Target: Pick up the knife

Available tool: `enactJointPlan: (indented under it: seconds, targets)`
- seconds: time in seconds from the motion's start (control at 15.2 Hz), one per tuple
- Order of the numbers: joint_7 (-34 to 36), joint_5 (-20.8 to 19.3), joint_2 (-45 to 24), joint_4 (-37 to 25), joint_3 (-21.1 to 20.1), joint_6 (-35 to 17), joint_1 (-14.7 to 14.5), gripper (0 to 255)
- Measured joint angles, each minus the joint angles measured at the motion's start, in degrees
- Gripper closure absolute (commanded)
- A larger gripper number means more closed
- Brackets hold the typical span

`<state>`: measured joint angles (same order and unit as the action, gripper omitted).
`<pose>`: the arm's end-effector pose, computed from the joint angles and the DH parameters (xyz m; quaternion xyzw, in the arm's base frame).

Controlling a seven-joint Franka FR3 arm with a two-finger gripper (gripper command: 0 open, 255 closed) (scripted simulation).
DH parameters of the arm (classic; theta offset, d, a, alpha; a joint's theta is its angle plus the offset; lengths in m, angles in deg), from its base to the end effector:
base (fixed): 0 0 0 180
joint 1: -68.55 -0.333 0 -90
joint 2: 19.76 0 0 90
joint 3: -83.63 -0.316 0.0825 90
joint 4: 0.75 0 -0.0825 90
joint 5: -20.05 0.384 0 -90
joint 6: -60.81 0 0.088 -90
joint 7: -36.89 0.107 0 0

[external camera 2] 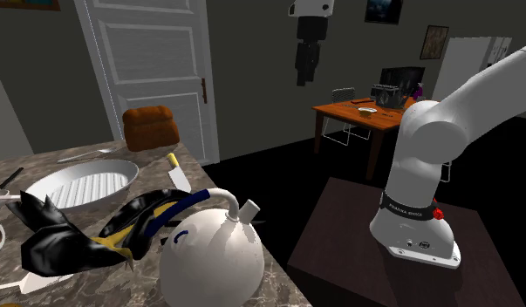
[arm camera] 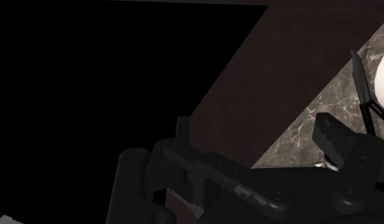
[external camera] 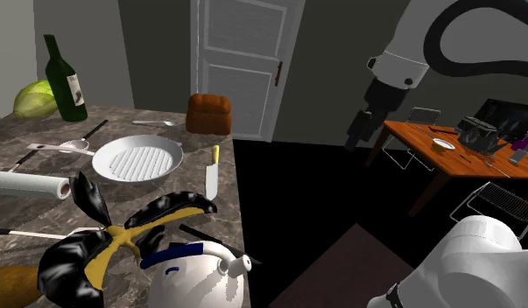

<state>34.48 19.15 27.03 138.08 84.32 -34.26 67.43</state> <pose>0.3064 -0.0002 0.5760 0.9993 0.0270 0.0264 0.0039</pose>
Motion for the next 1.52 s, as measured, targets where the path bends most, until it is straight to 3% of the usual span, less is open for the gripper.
enactJointPlan:
  seconds: [0.2,0.73,1.52]
  targets:
    - [0.15,0.6,-0.91,0.98,-0.81,-1.78,-0.79,0]
    - [1.14,4.35,-5.69,8.26,-6.33,-13.47,-6.03,0]
    - [3.08,8.43,-21.81,11.75,-15.87,-32.89,-13.45,0]
